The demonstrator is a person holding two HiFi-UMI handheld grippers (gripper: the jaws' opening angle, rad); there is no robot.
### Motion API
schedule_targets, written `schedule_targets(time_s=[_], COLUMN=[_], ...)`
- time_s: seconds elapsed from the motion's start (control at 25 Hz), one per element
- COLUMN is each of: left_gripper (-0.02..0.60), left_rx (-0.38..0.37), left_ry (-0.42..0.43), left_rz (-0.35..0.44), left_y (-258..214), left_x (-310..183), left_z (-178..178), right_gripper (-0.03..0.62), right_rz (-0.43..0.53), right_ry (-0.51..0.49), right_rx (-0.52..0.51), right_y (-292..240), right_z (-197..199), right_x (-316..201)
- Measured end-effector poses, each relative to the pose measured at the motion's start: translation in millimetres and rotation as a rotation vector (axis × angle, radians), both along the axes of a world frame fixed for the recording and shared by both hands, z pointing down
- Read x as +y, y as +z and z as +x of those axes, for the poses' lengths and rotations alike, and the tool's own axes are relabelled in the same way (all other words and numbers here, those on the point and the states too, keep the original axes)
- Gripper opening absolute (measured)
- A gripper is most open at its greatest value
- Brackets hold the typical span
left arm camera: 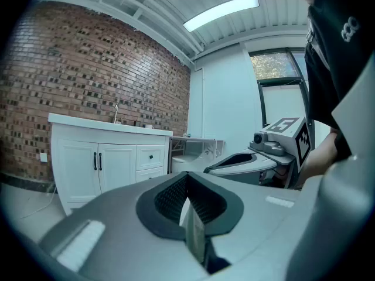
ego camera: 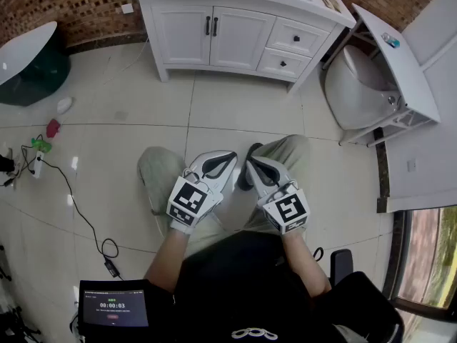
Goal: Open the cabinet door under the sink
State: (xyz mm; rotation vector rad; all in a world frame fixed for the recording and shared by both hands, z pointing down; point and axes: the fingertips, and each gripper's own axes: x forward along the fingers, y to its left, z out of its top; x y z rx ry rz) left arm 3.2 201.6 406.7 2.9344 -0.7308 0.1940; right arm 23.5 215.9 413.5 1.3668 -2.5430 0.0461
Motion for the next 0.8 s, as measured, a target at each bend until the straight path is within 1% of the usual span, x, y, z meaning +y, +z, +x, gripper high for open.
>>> schedule_targets(time_s=[0.08,0.24,0.4,0.52,0.64,0.8], left_gripper=[0.017,0.017,0.017,0.017,0.017,0.017], left_rx=[0.009,0.011,0.023,0.049,0.108,0.126], left_ry=[0.002,0.000,-0.021,-0.043,-0.071,-0.107], left_rz=[-0.006,0.001,0.004,-0.030,-0.084,-0.111], left_y=[-7,0,-4,-10,-14,-12], left_x=[1,1,-2,-7,-20,-41], left_z=[3,2,0,-6,-23,-40], right_gripper=[-0.009,-0.009,-0.009,-0.009,-0.009,-0.009], right_rz=[-0.001,-0.008,-0.029,-0.027,-0.046,-0.074], right_ry=[0.005,0.006,-0.032,-0.074,-0.100,-0.101], right_rx=[-0.002,-0.006,-0.009,-0.018,-0.016,-0.013], right_y=[-2,1,8,7,15,26], right_z=[2,2,-11,-26,-41,-46], right_x=[-1,-3,-4,-3,-14,-31])
